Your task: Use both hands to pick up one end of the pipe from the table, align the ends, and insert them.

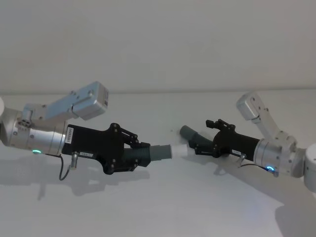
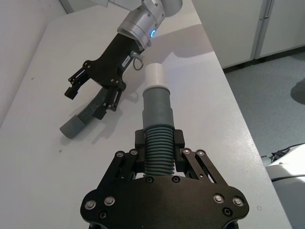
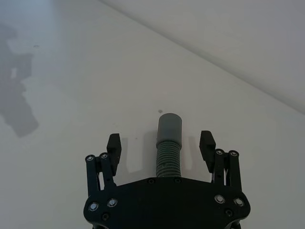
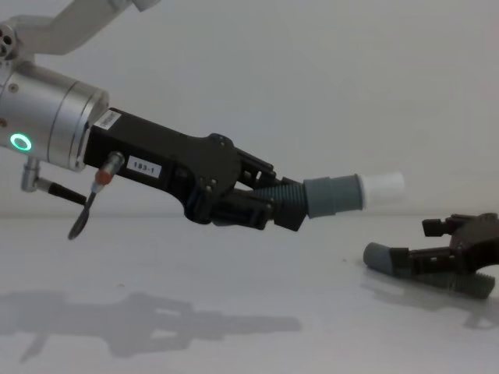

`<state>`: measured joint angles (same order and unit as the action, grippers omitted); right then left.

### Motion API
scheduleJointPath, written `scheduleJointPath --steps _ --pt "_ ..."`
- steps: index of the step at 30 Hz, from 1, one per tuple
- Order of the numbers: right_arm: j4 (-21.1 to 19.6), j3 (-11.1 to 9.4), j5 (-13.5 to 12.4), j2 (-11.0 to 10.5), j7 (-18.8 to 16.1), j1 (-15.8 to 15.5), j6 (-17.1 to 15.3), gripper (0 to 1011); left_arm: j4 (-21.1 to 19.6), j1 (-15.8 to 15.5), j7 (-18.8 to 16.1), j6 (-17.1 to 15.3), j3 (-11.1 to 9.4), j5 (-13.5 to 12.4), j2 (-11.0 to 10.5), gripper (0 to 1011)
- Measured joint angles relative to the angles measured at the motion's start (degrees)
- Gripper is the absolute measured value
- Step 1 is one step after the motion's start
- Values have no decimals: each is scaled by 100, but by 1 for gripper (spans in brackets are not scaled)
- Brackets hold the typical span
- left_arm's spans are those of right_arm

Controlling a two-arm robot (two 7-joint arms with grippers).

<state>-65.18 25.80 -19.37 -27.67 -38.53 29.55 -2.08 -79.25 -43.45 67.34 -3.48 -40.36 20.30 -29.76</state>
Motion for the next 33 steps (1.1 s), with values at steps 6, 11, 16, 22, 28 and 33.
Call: scheduleJointPath --steps 6,11,16,22,28,33 --pt "238 45 -74 97 -76 126 2 1000 0 0 0 0 0 0 0 301" --pt "349 68 -152 133 -151 215 -129 1000 0 0 0 0 0 0 0 301" --pt "475 88 -251 154 -257 340 -338 1000 0 0 0 0 0 0 0 301" --pt "654 124 -338 177 -383 504 -550 1000 0 0 0 0 0 0 0 301" --pt "791 180 -372 190 -478 626 -660 1000 0 0 0 0 0 0 0 301" --pt "898 257 -381 188 -564 723 -737 1000 0 0 0 0 0 0 0 301"
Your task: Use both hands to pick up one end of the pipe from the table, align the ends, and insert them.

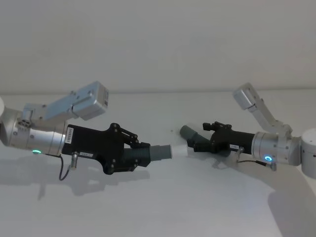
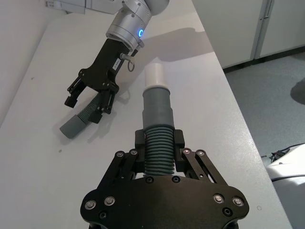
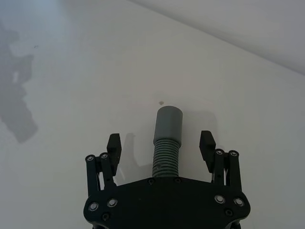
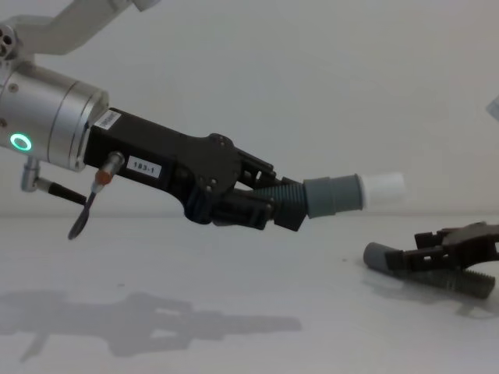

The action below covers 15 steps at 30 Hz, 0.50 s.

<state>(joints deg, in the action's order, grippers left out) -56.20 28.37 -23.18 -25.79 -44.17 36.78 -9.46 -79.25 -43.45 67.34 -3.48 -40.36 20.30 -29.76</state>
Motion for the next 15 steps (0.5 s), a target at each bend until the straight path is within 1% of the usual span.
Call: scheduleJointPath --steps 7,15 --pt "73 104 11 -24 -72 90 -65 1000 0 0 0 0 0 0 0 301" --pt "138 205 53 -44 -97 146 -60 1000 0 0 0 0 0 0 0 301"
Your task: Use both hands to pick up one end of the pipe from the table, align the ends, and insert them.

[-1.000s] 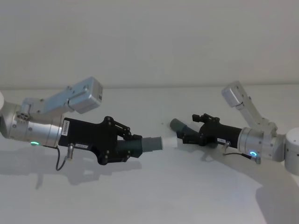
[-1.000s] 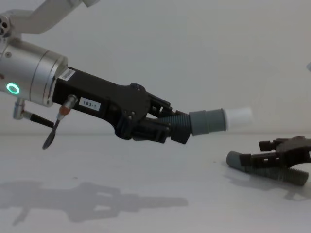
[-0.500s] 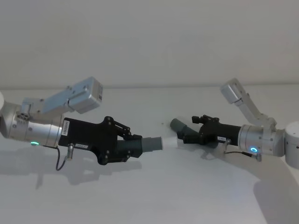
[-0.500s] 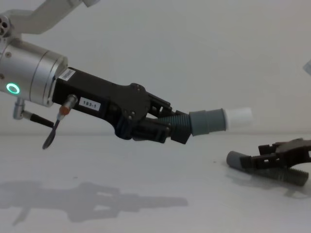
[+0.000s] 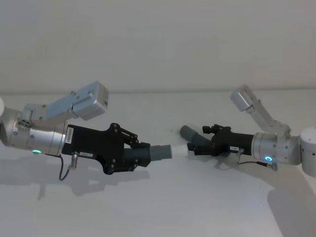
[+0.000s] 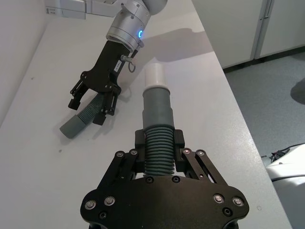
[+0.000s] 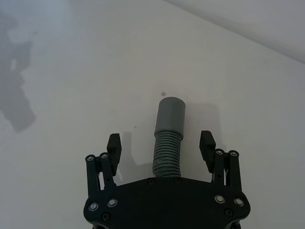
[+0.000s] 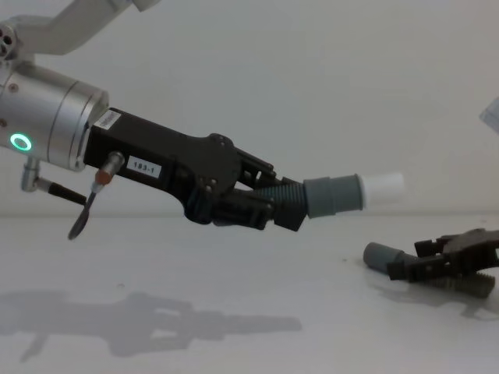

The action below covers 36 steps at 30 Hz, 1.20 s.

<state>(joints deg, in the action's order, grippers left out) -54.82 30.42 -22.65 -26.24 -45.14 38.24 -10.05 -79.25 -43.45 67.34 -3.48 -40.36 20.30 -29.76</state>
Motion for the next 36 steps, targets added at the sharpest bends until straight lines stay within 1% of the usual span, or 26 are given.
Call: scheduleJointPath --steps 9,21,24,29,30,34,36 --pt "67 77 27 -8 1 31 75 1000 0 0 0 0 0 1 0 301" --pt "98 123 24 -14 27 40 128 1000 0 0 0 0 0 0 0 301" --pt "101 129 23 -15 30 41 132 959 0 0 0 0 0 0 0 301" --pt "106 137 21 -18 34 44 138 825 0 0 0 0 0 0 0 301" --pt "106 137 21 -18 34 44 139 825 0 0 0 0 0 0 0 301" --pt "109 142 19 -18 37 47 144 662 0 0 0 0 0 0 0 301" --pt "110 143 19 -19 37 47 146 607 0 0 0 0 0 0 0 301"
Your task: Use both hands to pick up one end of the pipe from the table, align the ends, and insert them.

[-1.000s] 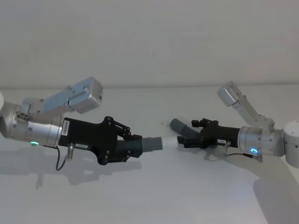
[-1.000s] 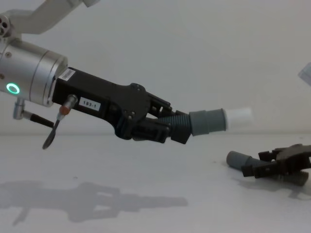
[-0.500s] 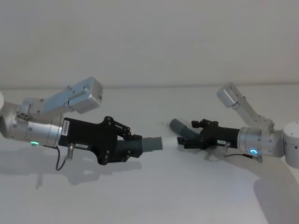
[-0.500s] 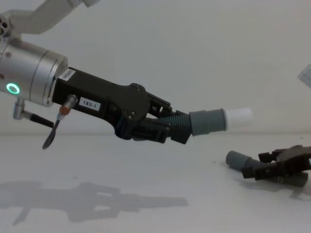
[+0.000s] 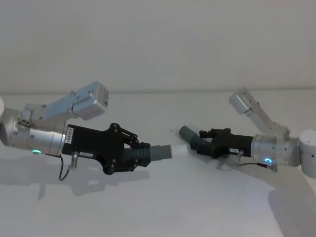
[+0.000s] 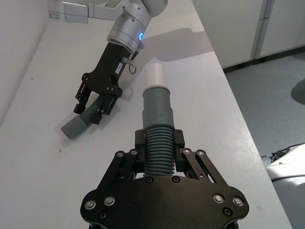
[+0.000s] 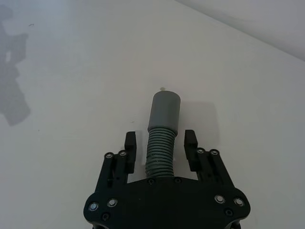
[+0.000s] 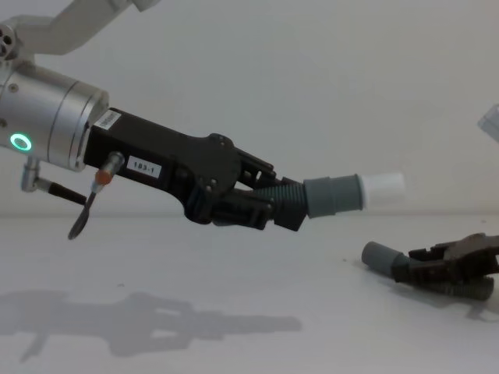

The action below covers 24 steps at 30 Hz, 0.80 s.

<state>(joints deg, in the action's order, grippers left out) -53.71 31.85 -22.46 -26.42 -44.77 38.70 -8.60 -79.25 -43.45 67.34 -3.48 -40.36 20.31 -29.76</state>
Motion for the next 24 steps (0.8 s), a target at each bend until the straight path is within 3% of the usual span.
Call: scheduleJointPath --steps 11,24 --pt "5 7 -5 0 6 1 9 257 0 0 0 0 0 0 0 301" --pt "-7 20 -4 -14 5 1 16 226 0 0 0 0 0 0 0 301"
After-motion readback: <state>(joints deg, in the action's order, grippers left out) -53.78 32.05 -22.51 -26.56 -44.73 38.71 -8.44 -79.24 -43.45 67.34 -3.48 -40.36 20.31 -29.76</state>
